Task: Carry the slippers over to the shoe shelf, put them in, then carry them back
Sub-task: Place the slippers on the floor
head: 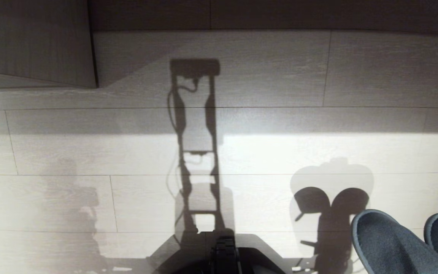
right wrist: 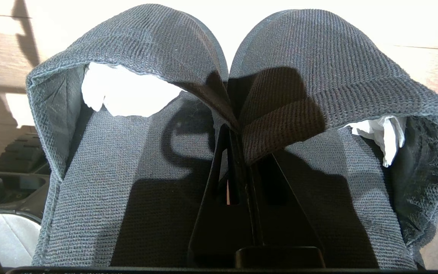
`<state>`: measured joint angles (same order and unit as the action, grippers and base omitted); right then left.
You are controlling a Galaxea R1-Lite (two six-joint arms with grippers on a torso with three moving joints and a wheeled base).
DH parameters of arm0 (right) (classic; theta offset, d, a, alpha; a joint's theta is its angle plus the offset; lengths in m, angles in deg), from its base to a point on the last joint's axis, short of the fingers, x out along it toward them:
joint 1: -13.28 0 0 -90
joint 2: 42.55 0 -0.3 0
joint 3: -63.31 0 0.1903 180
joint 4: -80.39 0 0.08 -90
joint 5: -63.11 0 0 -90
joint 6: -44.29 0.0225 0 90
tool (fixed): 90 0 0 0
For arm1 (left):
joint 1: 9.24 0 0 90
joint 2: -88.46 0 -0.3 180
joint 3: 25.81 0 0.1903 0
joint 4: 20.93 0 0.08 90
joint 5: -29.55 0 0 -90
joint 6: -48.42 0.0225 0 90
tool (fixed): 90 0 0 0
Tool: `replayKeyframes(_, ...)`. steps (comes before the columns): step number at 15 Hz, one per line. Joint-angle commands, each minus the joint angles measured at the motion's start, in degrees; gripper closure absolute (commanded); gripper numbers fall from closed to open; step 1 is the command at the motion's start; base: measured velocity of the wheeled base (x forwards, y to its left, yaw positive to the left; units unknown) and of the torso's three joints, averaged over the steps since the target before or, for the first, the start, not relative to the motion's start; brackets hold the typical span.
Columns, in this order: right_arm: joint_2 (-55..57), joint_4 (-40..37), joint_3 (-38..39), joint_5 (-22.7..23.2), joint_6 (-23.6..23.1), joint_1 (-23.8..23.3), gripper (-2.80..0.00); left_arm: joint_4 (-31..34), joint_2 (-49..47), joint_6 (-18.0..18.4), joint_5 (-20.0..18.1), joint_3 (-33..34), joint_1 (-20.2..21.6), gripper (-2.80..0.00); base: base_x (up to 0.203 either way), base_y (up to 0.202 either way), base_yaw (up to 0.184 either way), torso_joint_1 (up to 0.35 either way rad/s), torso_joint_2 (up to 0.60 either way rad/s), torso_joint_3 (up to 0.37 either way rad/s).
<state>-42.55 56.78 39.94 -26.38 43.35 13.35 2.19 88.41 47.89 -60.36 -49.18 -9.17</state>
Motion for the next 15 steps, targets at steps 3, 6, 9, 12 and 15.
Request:
replayKeyframes(3,0.0,-0.02,0.0,0.02,-0.03,0.01,0.0,-0.02,0.05,0.0,0.0,0.0,0.01,0.0,0.0,0.0,0.0,0.0,0.0,0.0)
replayKeyframes(6,0.0,-0.02,0.0,0.02,-0.03,0.01,0.0,-0.02,0.05,0.0,0.0,0.0,0.01,0.0,0.0,0.0,0.0,0.0,0.0,0.0)
replayKeyframes(9,0.0,-0.02,0.0,0.02,-0.03,0.01,0.0,-0.02,0.05,0.0,0.0,0.0,0.01,0.0,0.0,0.0,0.0,0.0,0.0,0.0)
replayKeyframes(12,0.0,-0.02,0.0,0.02,-0.03,0.03,0.0,-0.02,0.05,0.0,0.0,0.0,0.01,0.0,0.0,0.0,0.0,0.0,0.0,0.0)
replayKeyframes(15,0.0,-0.06,0.0,-0.07,0.06,0.05,0.0,-0.02,0.05,0.0,0.0,0.0,0.01,0.0,0.0,0.0,0.0,0.0,0.0,0.0)
